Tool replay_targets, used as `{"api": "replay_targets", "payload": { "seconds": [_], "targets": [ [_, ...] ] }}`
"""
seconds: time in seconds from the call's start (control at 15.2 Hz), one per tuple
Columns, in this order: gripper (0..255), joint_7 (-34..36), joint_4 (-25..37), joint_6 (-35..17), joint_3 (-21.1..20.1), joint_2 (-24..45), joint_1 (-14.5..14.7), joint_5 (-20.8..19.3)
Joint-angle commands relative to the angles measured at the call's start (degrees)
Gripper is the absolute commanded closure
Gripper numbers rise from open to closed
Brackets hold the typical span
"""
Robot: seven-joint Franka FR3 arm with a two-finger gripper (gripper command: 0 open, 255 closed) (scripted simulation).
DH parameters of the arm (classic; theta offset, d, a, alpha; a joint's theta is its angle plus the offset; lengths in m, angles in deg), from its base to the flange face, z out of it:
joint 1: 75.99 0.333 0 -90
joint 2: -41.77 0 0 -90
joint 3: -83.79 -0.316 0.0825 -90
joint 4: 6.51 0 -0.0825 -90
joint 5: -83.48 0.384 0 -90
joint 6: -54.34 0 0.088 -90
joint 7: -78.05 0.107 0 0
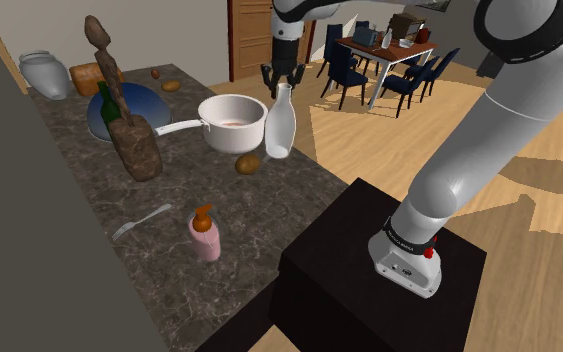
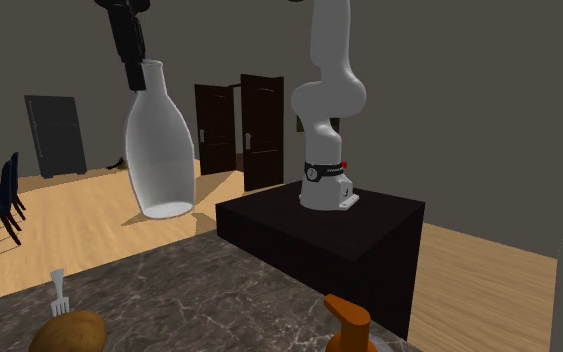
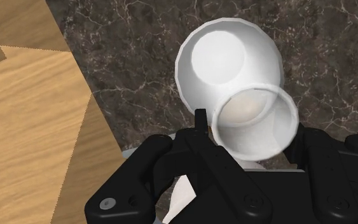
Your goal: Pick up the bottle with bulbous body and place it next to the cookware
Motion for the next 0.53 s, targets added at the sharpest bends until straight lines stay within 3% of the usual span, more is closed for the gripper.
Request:
{"api": "replay_targets", "payload": {
  "seconds": [0.0, 0.46],
  "targets": [
    [255, -0.1, -1.2, -1.6, 0.0, 0.3, 0.0, 0.0],
    [255, -0.1, -5.1, -6.8, 0.0, 1.6, 0.0, -0.1]
  ]
}}
